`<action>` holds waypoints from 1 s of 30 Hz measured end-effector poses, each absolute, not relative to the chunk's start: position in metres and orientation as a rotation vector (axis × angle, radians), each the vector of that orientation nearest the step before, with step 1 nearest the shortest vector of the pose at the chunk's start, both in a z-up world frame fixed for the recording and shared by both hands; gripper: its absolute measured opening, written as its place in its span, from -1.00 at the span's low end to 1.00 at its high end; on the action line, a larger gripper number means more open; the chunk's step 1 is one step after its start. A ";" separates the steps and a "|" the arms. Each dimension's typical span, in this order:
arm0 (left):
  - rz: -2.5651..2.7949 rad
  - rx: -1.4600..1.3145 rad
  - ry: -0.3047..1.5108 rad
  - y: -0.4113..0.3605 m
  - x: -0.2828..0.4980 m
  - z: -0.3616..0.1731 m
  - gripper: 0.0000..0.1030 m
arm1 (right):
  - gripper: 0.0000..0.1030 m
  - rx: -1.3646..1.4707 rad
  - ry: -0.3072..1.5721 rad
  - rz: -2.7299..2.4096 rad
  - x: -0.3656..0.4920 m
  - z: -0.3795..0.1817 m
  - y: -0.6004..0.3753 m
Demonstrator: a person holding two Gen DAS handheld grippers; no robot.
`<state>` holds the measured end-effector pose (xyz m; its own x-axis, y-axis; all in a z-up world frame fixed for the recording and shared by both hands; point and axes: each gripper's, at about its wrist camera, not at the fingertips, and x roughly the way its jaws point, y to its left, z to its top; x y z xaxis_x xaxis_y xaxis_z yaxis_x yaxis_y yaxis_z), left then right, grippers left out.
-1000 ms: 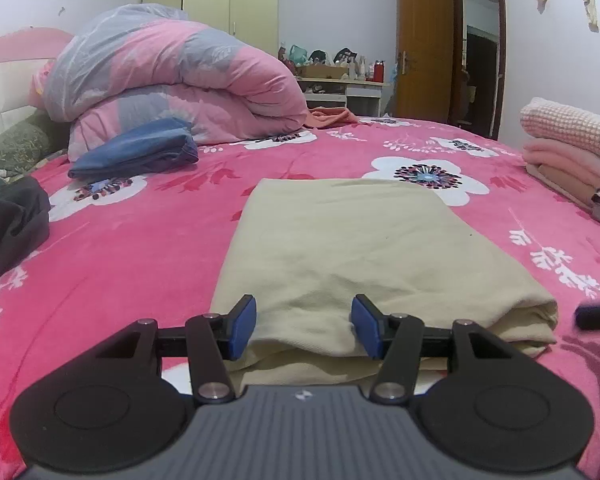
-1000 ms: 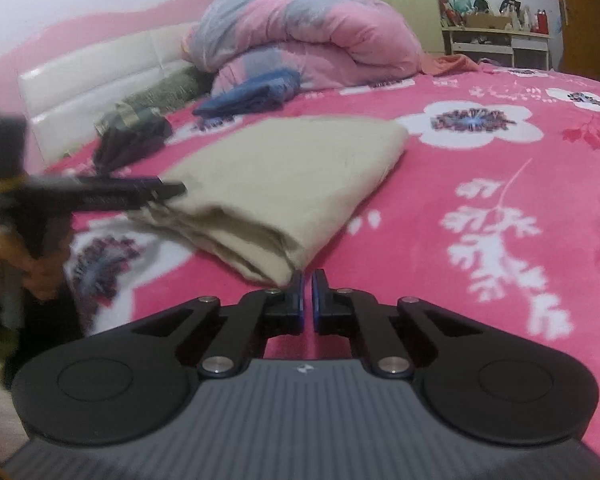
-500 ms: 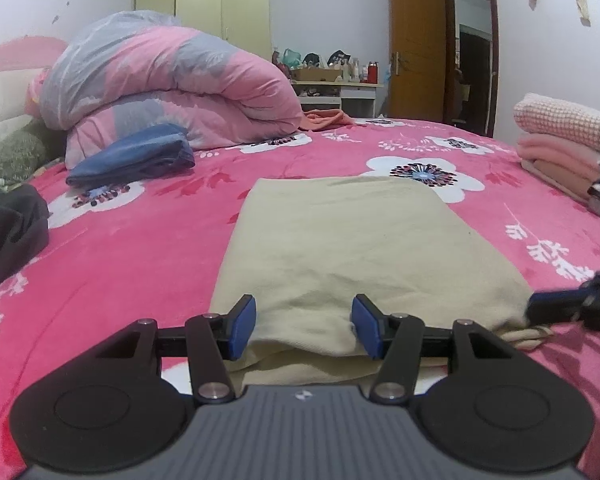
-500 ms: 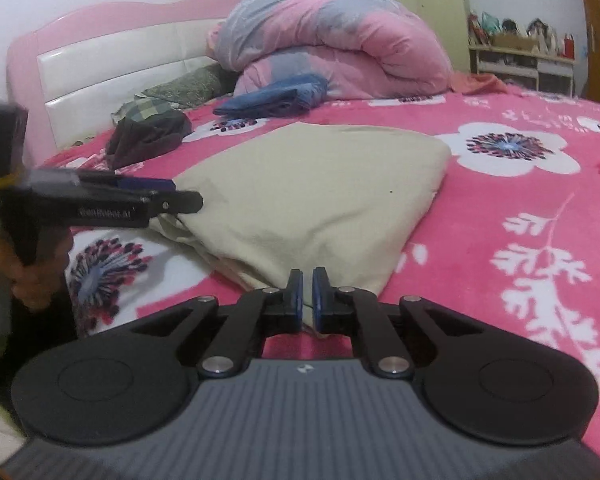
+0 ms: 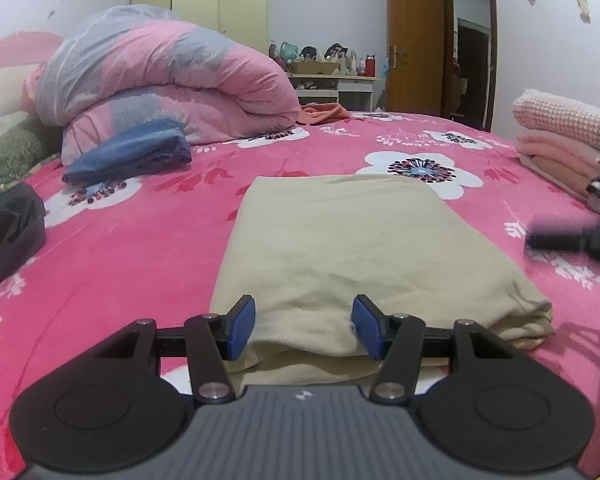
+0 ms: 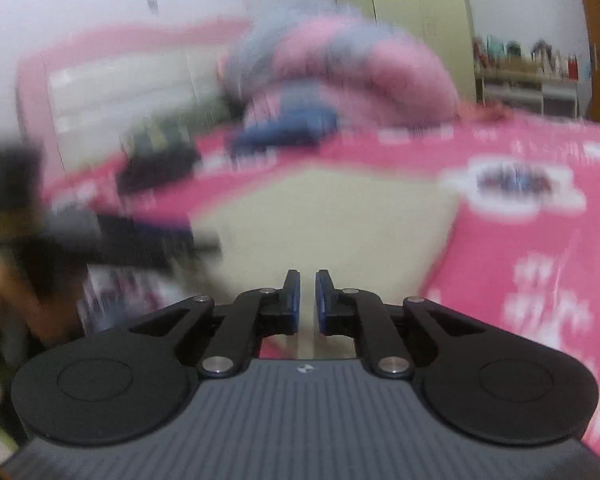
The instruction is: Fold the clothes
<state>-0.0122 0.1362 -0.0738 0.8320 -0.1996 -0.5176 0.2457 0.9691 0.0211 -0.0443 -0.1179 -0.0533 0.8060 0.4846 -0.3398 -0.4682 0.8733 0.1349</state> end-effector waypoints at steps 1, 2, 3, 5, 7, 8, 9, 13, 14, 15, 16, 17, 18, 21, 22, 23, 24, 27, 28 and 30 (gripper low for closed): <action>-0.233 0.089 0.538 0.136 -0.013 -0.074 0.09 | -0.85 0.035 0.337 0.489 -0.041 -0.045 -0.119; -0.230 0.089 0.538 0.135 -0.013 -0.074 0.09 | -0.85 0.028 0.314 0.468 -0.035 -0.039 -0.120; -0.227 0.090 0.537 0.134 -0.014 -0.074 0.09 | -0.85 0.037 0.315 0.449 -0.027 -0.040 -0.120; -0.232 0.094 0.540 0.134 -0.014 -0.073 0.09 | -0.82 0.074 0.381 0.425 -0.007 -0.058 -0.121; -0.235 0.103 0.542 0.134 -0.014 -0.071 0.09 | -0.80 0.085 0.460 0.432 0.003 -0.084 -0.121; -0.236 0.107 0.542 0.135 -0.014 -0.069 0.09 | -0.80 0.092 0.481 0.441 0.005 -0.094 -0.122; -0.238 0.111 0.543 0.136 -0.015 -0.066 0.09 | -0.80 0.098 0.500 0.448 0.007 -0.101 -0.124; -0.231 0.117 0.516 0.139 -0.026 -0.050 0.07 | -0.79 0.099 0.525 0.438 0.011 -0.082 -0.131; -0.231 0.119 0.496 0.140 -0.030 -0.045 0.05 | -0.78 0.103 0.510 0.431 0.009 -0.076 -0.132; -0.235 0.115 0.476 0.140 -0.034 -0.040 0.06 | -0.78 0.118 0.481 0.437 0.006 -0.068 -0.132; -0.241 0.109 0.461 0.138 -0.033 -0.036 0.06 | -0.78 0.121 0.453 0.446 0.006 -0.061 -0.132; -0.247 0.104 0.448 0.135 -0.031 -0.032 0.06 | -0.78 0.124 0.424 0.455 0.006 -0.054 -0.131; -0.253 0.098 0.434 0.133 -0.029 -0.028 0.06 | -0.78 0.127 0.396 0.464 0.006 -0.047 -0.131; -0.257 0.079 0.457 0.124 -0.012 -0.032 0.06 | -0.73 0.107 0.398 0.508 0.010 -0.049 -0.125; -0.252 0.085 0.478 0.121 -0.006 -0.038 0.06 | -0.72 0.096 0.443 0.534 0.013 -0.058 -0.116; -0.240 0.099 0.505 0.119 -0.001 -0.045 0.06 | -0.70 0.086 0.479 0.555 0.014 -0.068 -0.109; -0.223 0.116 0.550 0.118 0.006 -0.056 0.06 | -0.70 0.079 0.486 0.556 0.012 -0.077 -0.106; -0.213 0.125 0.540 0.119 0.006 -0.072 0.07 | -0.70 0.092 0.539 0.567 0.015 -0.084 -0.103; -0.212 0.125 0.539 0.119 0.005 -0.073 0.07 | -0.67 0.105 0.560 0.571 0.021 -0.078 -0.106; -0.212 0.115 0.535 0.121 0.004 -0.074 0.08 | -0.67 0.086 0.533 0.549 0.029 -0.060 -0.112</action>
